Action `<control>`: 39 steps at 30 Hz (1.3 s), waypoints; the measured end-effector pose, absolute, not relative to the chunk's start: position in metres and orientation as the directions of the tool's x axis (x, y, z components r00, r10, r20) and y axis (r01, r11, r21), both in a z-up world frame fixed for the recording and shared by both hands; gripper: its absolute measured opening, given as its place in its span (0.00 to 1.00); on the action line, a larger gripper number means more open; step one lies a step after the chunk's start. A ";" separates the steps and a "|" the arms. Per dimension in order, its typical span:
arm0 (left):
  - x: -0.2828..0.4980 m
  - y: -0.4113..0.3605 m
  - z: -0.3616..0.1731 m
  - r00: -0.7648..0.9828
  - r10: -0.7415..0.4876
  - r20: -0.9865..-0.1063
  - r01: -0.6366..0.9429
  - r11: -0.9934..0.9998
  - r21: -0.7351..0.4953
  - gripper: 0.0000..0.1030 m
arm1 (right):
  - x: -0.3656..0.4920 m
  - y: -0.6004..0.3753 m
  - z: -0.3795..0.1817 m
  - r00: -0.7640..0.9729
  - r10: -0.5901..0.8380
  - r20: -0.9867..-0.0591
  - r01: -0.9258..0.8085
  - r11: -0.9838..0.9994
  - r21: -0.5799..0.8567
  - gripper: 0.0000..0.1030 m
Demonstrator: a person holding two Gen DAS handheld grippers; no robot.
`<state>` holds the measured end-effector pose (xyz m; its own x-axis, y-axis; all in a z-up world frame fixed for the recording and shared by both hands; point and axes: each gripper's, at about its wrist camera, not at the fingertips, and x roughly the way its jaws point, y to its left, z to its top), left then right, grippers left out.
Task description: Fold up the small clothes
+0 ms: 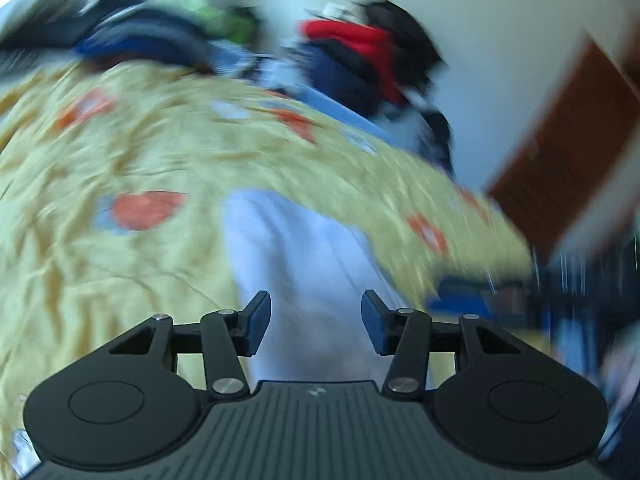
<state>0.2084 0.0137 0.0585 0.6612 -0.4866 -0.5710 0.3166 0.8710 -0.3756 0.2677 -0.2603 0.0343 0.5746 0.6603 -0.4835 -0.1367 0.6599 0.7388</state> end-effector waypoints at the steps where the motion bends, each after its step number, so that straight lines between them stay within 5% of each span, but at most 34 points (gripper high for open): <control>1: 0.200 -0.002 0.053 0.648 -0.474 -0.596 0.359 0.880 -0.310 0.48 | 0.269 -0.253 0.034 0.550 0.697 -0.460 -0.146 0.622 0.769 0.48; 5: 0.182 -0.035 0.023 0.654 -0.397 -0.644 0.416 0.900 -0.133 0.49 | 0.290 -0.231 0.002 0.448 0.720 -0.530 -0.054 0.614 0.788 0.51; 8: 0.184 -0.038 0.017 0.665 -0.390 -0.637 0.406 0.905 -0.130 0.50 | 0.295 -0.238 -0.032 0.436 0.699 -0.567 0.049 0.610 0.791 0.10; 9: 0.186 -0.038 0.017 0.666 -0.391 -0.636 0.399 0.906 -0.139 0.50 | 0.295 -0.241 -0.036 0.431 0.691 -0.581 0.073 0.615 0.785 0.02; 11: 0.185 -0.042 0.019 0.668 -0.374 -0.644 0.392 0.912 -0.122 0.50 | 0.292 -0.249 -0.039 0.434 0.697 -0.571 0.094 0.596 0.798 0.02; 12: 0.184 -0.043 0.021 0.669 -0.361 -0.650 0.380 0.917 -0.118 0.50 | 0.287 -0.250 -0.034 0.442 0.686 -0.578 0.101 0.602 0.792 0.06; 15: 0.172 -0.042 0.034 0.666 -0.348 -0.660 0.347 0.927 -0.139 0.54 | 0.256 -0.249 -0.001 0.498 0.653 -0.571 0.009 0.654 0.756 0.40; 17: 0.160 -0.040 0.041 0.670 -0.332 -0.665 0.332 0.934 -0.132 0.55 | 0.231 -0.249 0.021 0.537 0.629 -0.561 -0.055 0.690 0.721 0.46; 28: 0.140 -0.048 0.039 0.694 -0.284 -0.662 0.331 0.942 -0.057 0.65 | 0.230 -0.224 0.009 0.478 0.654 -0.587 -0.045 0.685 0.727 0.54; 34: 0.139 -0.049 0.037 0.698 -0.277 -0.660 0.321 0.945 -0.057 0.65 | 0.234 -0.217 -0.002 0.460 0.623 -0.632 -0.028 0.722 0.691 0.45; 39: 0.108 -0.026 0.060 0.736 -0.260 -0.625 0.275 0.959 -0.075 0.66 | 0.192 -0.224 0.027 0.522 0.580 -0.626 -0.084 0.765 0.638 0.61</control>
